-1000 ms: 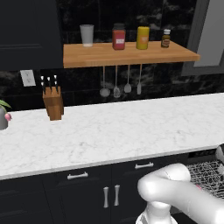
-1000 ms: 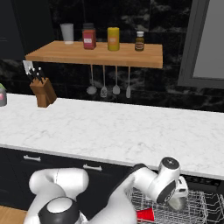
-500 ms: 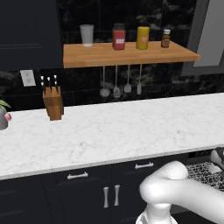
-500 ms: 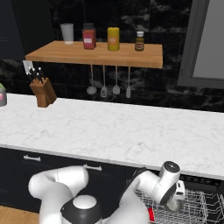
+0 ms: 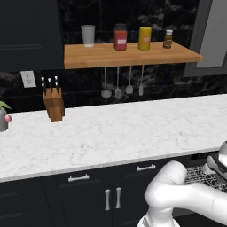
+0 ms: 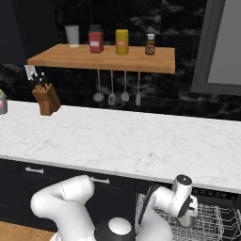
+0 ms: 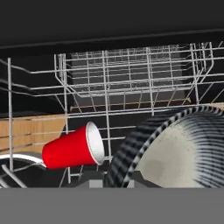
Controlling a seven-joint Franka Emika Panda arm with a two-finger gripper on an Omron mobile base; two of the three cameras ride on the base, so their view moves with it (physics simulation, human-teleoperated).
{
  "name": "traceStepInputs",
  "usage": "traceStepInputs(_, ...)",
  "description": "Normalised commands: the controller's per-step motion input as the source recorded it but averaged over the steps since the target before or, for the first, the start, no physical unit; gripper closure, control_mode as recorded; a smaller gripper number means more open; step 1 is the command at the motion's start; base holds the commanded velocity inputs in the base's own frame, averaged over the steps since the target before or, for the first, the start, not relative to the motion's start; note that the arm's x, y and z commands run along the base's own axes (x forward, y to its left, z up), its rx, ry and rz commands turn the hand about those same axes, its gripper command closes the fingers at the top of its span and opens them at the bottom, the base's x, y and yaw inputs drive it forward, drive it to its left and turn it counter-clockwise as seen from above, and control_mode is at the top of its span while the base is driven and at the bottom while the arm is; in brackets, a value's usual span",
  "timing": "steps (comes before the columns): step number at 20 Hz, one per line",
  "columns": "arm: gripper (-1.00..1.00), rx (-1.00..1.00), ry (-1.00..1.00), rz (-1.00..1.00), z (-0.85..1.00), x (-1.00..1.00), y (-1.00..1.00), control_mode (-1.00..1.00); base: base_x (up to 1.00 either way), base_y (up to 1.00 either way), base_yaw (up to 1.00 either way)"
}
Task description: Pick up the cup and bowl from the counter, place them in the dishwasher, and close the dishwasher door.
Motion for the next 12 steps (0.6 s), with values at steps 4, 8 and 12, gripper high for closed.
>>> traceStepInputs(4, 1.0, 0.17, -0.05, -0.07, -0.52, 0.0, -0.46, -1.0, 0.0, 0.0, 0.0)
traceStepInputs(8, 1.0, 0.04, -0.04, -0.01, -0.53, 0.11, -0.08, -1.0, 0.0, 0.0, 0.0)
traceStepInputs(12, 1.0, 0.0, -0.02, 0.0, -0.56, 0.31, 0.0, -1.0, 0.0, 0.0, 0.0)
